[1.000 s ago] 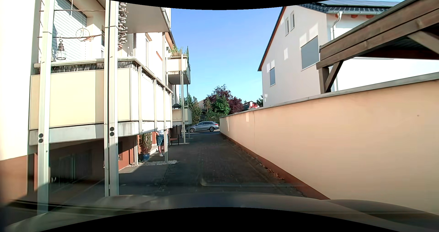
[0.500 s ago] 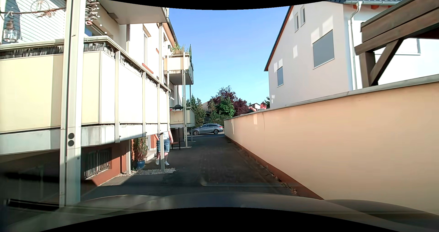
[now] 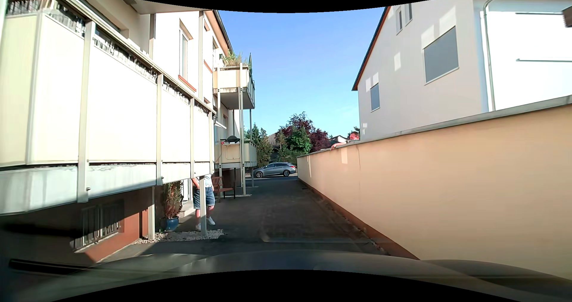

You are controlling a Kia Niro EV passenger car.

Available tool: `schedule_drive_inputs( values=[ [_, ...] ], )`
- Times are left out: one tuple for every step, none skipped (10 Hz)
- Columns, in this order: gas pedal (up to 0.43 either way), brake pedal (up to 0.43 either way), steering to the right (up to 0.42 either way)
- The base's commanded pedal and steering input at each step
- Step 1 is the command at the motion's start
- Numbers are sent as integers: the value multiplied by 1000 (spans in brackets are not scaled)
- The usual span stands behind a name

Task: Follow the waypoints while adhering to traffic rules and regulations

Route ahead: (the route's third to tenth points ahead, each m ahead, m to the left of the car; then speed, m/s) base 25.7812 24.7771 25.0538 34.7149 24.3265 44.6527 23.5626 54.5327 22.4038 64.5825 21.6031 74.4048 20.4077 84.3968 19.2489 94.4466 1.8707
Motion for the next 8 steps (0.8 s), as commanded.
schedule_drive_inputs(
  values=[
    [0, 159, -72],
    [0, 171, -70],
    [0, 171, -70],
    [0, 152, -70],
    [0, 140, -70],
    [0, 116, -74],
    [0, 110, -78],
    [0, 110, -79]
  ],
)
